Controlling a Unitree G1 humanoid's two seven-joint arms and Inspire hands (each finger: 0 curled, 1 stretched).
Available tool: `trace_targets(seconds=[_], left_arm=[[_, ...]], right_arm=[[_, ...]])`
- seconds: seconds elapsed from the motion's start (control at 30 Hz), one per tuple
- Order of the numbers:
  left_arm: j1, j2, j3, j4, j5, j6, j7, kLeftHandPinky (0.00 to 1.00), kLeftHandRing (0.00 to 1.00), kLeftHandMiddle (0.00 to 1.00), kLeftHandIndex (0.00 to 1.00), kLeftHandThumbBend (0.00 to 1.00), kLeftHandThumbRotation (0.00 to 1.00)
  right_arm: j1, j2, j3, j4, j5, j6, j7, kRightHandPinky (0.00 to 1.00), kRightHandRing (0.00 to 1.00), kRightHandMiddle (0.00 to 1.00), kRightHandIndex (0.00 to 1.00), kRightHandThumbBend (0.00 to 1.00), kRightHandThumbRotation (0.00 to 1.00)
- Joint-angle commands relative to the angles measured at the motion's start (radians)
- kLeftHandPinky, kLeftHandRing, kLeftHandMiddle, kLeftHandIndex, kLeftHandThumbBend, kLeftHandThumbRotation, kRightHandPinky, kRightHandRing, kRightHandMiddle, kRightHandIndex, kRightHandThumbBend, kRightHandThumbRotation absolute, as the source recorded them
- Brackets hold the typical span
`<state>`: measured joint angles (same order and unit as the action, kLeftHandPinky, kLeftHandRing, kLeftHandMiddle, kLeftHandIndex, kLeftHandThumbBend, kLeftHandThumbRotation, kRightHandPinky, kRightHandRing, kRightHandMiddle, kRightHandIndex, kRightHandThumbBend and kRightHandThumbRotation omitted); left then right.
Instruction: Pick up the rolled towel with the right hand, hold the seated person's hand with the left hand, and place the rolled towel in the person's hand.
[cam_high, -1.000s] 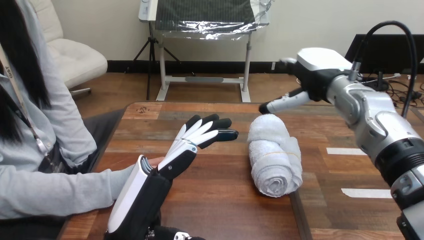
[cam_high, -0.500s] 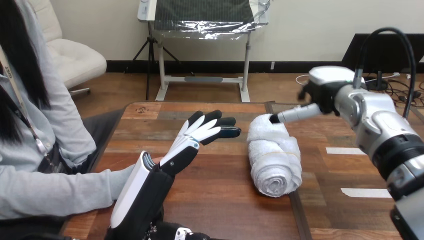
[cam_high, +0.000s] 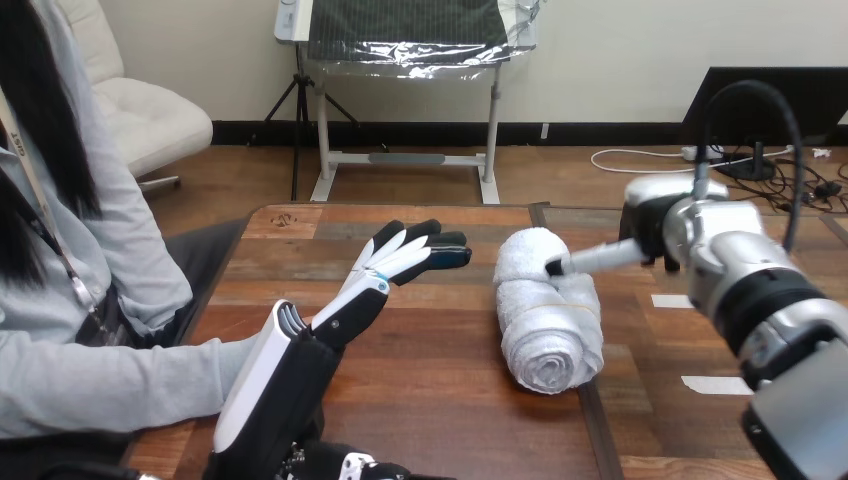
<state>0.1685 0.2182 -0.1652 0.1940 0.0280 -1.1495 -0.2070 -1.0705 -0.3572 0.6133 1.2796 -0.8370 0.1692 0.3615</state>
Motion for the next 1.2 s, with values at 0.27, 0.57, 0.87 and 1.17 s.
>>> trace_targets(seconds=[0.27, 0.57, 0.87, 1.17], left_arm=[[-0.051, 0.026, -0.01, -0.029, -0.059, 0.005, -0.028, 1.0, 0.9, 0.85, 0.8, 1.0, 0.6], [-0.029, 0.022, -0.015, -0.054, -0.093, 0.016, -0.032, 1.0, 0.92, 0.85, 0.78, 1.0, 0.61], [-0.032, 0.017, 0.017, -0.028, -0.066, -0.036, -0.026, 1.0, 0.91, 0.84, 0.8, 1.0, 0.64], [-0.035, 0.007, 0.025, -0.01, -0.068, -0.064, -0.018, 1.0, 0.89, 0.83, 0.78, 1.0, 0.64]], right_arm=[[-0.177, 0.104, -0.04, 0.076, 0.051, 0.04, 0.016, 0.84, 0.95, 0.97, 0.96, 0.96, 1.0], [-0.158, 0.14, -0.082, 0.086, 0.102, 0.065, -0.038, 0.96, 0.98, 0.98, 0.96, 0.94, 1.0], [-0.151, 0.18, -0.129, 0.09, 0.154, 0.141, -0.104, 0.81, 0.92, 0.92, 0.93, 0.98, 1.0], [-0.147, 0.197, -0.177, 0.091, 0.212, 0.154, -0.136, 0.9, 0.98, 0.95, 0.93, 0.99, 1.0]])
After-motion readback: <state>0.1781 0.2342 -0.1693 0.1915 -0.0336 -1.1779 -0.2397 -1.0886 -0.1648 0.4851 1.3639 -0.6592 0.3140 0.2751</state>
